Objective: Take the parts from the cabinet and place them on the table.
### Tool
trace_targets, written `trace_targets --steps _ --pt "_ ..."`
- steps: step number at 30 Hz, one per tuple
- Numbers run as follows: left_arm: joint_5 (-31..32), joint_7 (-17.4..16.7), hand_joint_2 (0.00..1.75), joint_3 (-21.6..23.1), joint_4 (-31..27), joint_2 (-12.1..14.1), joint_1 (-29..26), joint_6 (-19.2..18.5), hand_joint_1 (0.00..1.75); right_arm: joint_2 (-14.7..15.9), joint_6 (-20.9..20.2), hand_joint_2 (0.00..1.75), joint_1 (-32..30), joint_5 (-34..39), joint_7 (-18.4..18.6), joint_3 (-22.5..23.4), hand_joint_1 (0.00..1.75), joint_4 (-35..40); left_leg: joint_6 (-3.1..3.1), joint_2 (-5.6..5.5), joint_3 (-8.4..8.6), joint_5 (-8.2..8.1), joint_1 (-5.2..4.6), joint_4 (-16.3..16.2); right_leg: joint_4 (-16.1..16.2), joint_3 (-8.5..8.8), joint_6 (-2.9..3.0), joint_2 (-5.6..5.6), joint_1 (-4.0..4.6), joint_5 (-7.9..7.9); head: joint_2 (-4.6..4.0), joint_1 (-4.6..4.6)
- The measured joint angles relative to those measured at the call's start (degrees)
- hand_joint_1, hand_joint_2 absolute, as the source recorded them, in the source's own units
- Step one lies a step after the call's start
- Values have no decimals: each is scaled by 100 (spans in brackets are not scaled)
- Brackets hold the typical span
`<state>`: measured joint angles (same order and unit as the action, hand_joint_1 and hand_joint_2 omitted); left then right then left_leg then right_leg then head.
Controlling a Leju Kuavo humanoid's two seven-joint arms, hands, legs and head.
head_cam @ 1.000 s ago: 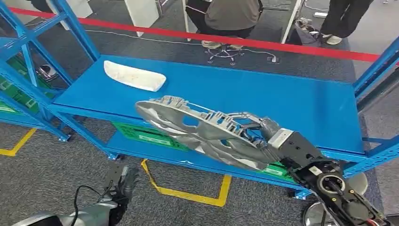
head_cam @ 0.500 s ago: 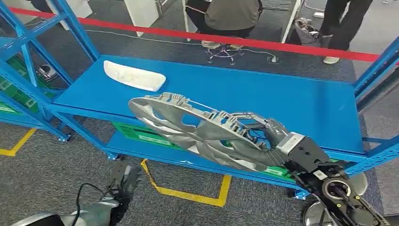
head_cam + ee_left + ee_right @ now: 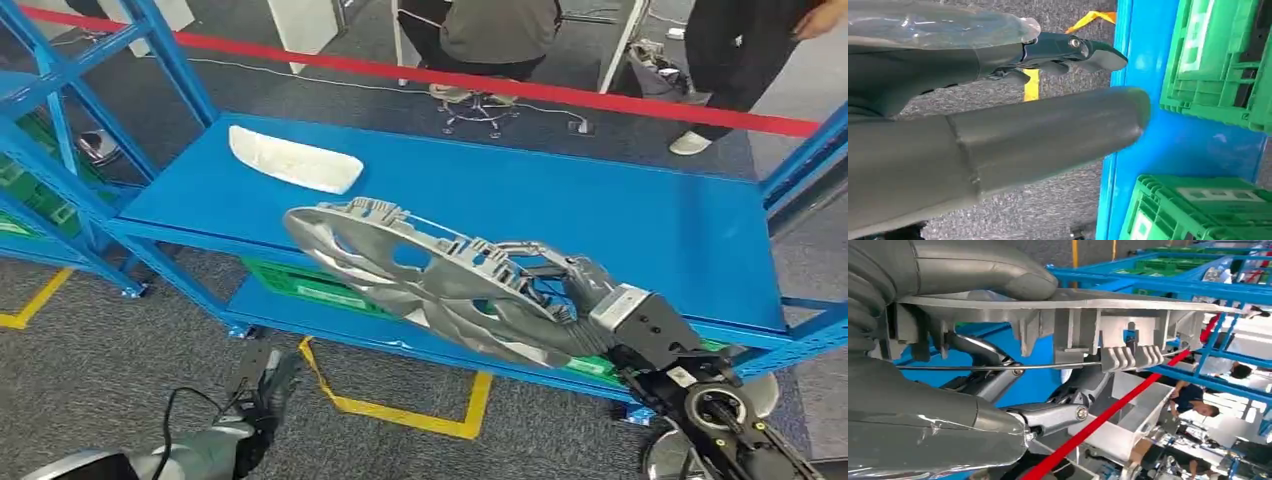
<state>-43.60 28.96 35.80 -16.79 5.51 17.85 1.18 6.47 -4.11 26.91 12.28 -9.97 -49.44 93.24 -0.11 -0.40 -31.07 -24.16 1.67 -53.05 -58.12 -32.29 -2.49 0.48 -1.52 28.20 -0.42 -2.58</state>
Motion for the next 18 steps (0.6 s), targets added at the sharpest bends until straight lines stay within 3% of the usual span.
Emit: trace_targets --steps 3,4,5,6,8,9,10,12,13,14,15,16,18 --pt "0 0 0 0 0 -4 2 0 0 -2 20 175 -38 -20 0 4 175 -2 25 -22 1 -13 -12 -2 -1395 -700 -22 0 -4 526 0 18" --pt "2 0 0 0 0 -9 -4 0 0 0 20 175 -58 -39 0 4 175 -2 19 -52 5 -22 -11 -8 -1570 -817 -36 -1 -8 509 0 20" --pt "2 0 0 0 0 -15 -9 0 0 -2 20 175 -70 -59 4 4 175 -4 1 -104 20 -34 -4 -10 -1430 -788 -43 -1 -21 331 0 20" --pt "2 0 0 0 0 -22 -9 0 0 -2 20 175 -76 -72 7 4 175 -4 -23 -143 37 -50 7 -20 -1063 -641 -42 -1 -33 76 0 20" --pt "9 0 0 0 0 -48 -5 0 0 -2 18 175 -79 -92 11 6 175 -2 -103 -247 82 -113 37 -68 11 -184 -44 83 -70 -457 0 24" --pt "11 2 0 0 0 -48 -4 0 0 0 22 175 -84 -94 11 9 175 -11 -145 -281 43 -129 26 -71 55 -95 -52 275 -73 -323 0 37" --pt "15 -9 0 0 2 -48 19 0 0 0 26 175 -86 -94 0 18 175 4 -179 -316 -11 -126 12 -154 200 -15 -17 291 -71 -291 0 37" --pt "15 0 0 0 2 -48 -6 0 0 0 24 175 -97 -101 9 28 175 2 -256 -383 -57 -83 54 -100 105 -61 70 230 -3 -264 0 33" --pt "15 -7 0 0 2 -52 -22 0 0 0 22 175 -97 -107 11 28 175 7 -295 -422 -51 -87 63 -107 136 -50 113 190 -23 -273 0 27" --pt "17 -7 0 0 2 -54 -24 0 0 -2 22 175 -98 -116 17 28 175 15 -314 -367 -57 -120 62 -122 172 -5 156 138 -44 -275 0 1" --pt "24 -4 0 0 2 -55 -6 0 0 -2 24 175 -101 -122 20 31 175 15 -319 -137 -150 -222 50 -338 184 15 188 86 -32 -271 0 -35" --pt "22 -4 0 0 2 -55 18 0 0 -2 33 175 -99 -125 20 37 175 15 -319 -36 -392 -416 39 -779 184 15 238 22 -12 -265 0 -67" --pt "24 -7 0 0 2 -55 12 0 0 -2 40 175 -113 -125 17 39 175 15 -318 -16 -998 -784 29 -1846 183 16 283 -108 37 -242 0 -104"
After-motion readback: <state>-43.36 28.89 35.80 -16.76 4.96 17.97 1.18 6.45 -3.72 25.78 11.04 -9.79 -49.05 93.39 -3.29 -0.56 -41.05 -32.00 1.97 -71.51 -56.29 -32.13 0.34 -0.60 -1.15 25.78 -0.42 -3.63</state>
